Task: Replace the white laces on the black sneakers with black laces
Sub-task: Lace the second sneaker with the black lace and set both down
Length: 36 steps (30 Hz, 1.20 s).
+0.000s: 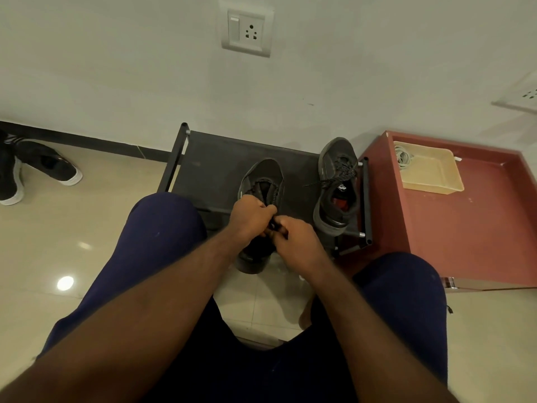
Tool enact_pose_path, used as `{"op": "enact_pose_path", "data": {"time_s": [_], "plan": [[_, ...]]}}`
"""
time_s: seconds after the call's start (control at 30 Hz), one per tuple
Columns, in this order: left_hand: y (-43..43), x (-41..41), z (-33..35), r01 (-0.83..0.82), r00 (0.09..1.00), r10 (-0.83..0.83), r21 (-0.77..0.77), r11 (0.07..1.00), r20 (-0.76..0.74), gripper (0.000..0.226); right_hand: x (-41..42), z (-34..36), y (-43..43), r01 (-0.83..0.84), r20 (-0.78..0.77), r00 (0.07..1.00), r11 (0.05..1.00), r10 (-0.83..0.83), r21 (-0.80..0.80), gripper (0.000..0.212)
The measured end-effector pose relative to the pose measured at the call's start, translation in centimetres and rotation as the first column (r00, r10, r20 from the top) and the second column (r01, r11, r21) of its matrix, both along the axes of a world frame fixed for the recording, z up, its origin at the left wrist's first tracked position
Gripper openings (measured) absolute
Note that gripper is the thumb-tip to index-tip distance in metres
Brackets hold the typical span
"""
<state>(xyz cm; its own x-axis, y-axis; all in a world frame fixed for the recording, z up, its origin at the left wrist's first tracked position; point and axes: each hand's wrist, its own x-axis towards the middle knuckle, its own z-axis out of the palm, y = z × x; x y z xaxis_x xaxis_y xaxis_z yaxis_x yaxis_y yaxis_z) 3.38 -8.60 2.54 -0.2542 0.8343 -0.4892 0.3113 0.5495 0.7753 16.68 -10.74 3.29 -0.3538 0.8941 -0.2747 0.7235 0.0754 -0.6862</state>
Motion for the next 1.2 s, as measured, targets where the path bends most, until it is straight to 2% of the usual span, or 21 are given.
{"op": "enact_pose_path", "data": {"time_s": [0.07,0.1,0.13,0.17,0.2,0.23,0.27,0.37,0.5,0.67,0.73,0.8,0.9,0.97,1.03,1.07,1.1,1.2], "plan": [[0.2,-0.3,0.0,0.003,1.0,-0.003,0.011,1.0,-0.001,0.036,-0.1,1.0,-0.7,0.035,-0.125,0.991,0.999,-0.038,-0.032,0.011],[0.2,-0.4,0.0,0.003,1.0,-0.003,0.01,1.0,0.017,0.036,-0.1,2.0,-1.0,0.113,-0.285,0.948,0.987,-0.141,-0.112,0.02],[0.2,-0.6,-0.1,0.004,0.999,-0.004,0.006,1.0,0.042,0.035,-0.1,3.4,-1.2,0.193,-0.472,0.834,0.953,-0.285,-0.234,0.031],[0.2,-0.6,0.0,0.008,0.998,-0.008,-0.001,1.0,0.068,0.033,0.2,4.8,-1.2,0.239,-0.629,0.659,0.907,-0.413,-0.346,0.039],[0.2,-0.6,-0.1,0.01,0.996,-0.009,-0.011,1.0,0.087,0.032,0.6,6.3,-1.0,0.256,-0.725,0.491,0.876,-0.482,-0.409,0.042],[0.1,-0.6,-0.1,0.009,0.995,-0.007,-0.022,1.0,0.1,0.031,1.0,7.6,-0.8,0.265,-0.775,0.381,0.863,-0.504,-0.431,0.043],[0.1,-0.6,-0.1,0.007,0.995,-0.004,-0.027,1.0,0.103,0.031,1.6,8.7,-0.3,0.27,-0.807,0.31,0.861,-0.502,-0.432,0.043],[0.3,-0.4,-0.2,-0.009,0.995,0.011,-0.022,1.0,0.1,0.032,2.4,11.3,0.6,0.266,-0.85,0.199,0.862,-0.487,-0.431,0.044],[0.6,-0.3,-0.1,-0.044,0.993,0.047,-0.03,0.999,0.107,0.03,2.4,13.1,0.9,0.185,-0.883,0.103,0.881,-0.458,-0.435,0.057],[0.7,-0.3,-0.1,-0.042,0.997,0.044,-0.027,0.999,0.069,0.03,1.9,13.7,0.8,0.111,-0.89,0.045,0.888,-0.453,-0.446,0.073],[0.7,-0.4,-0.2,-0.038,0.996,0.04,-0.022,0.999,0.077,0.03,1.6,13.8,0.9,0.126,-0.881,0.068,0.88,-0.468,-0.458,0.068],[0.6,-0.5,-0.5,-0.03,0.996,0.03,-0.006,1.0,0.081,0.031,1.3,13.6,1.1,0.185,-0.859,0.168,0.871,-0.484,-0.455,0.056],[0.5,-0.5,-0.6,-0.03,0.996,0.027,0.036,0.999,0.081,0.03,0.8,11.6,1.7,0.306,-0.742,0.477,0.88,-0.472,-0.363,0.049],[0.5,-0.5,-0.7,-0.025,0.999,0.022,0.097,0.995,0.031,0.023,0.4,9.1,2.2,0.363,-0.56,0.69,0.889,-0.458,-0.28,0.037],[0.5,-0.6,-0.6,-0.028,0.999,0.031,0.166,0.986,-0.014,0.011,-0.1,6.4,2.8,0.398,-0.355,0.821,0.894,-0.447,-0.204,0.019],[0.5,-0.8,-0.6,-0.023,1.0,0.024,0.195,0.98,-0.002,0.009,-0.3,5.0,3.1,0.4,-0.255,0.867,0.904,-0.427,-0.152,0.019],[0.5,-0.9,-0.7,0.007,1.0,-0.012,0.219,0.976,0.024,0.018,-0.3,3.8,3.3,0.382,-0.158,0.907,0.92,-0.391,-0.086,0.022],[0.6,-1.7,-0.8,0.217,0.967,-0.244,0.268,0.939,0.074,0.069,-0.7,1.8,3.9,0.209,0.073,0.975,0.978,-0.21,0.021,0.027]]}}
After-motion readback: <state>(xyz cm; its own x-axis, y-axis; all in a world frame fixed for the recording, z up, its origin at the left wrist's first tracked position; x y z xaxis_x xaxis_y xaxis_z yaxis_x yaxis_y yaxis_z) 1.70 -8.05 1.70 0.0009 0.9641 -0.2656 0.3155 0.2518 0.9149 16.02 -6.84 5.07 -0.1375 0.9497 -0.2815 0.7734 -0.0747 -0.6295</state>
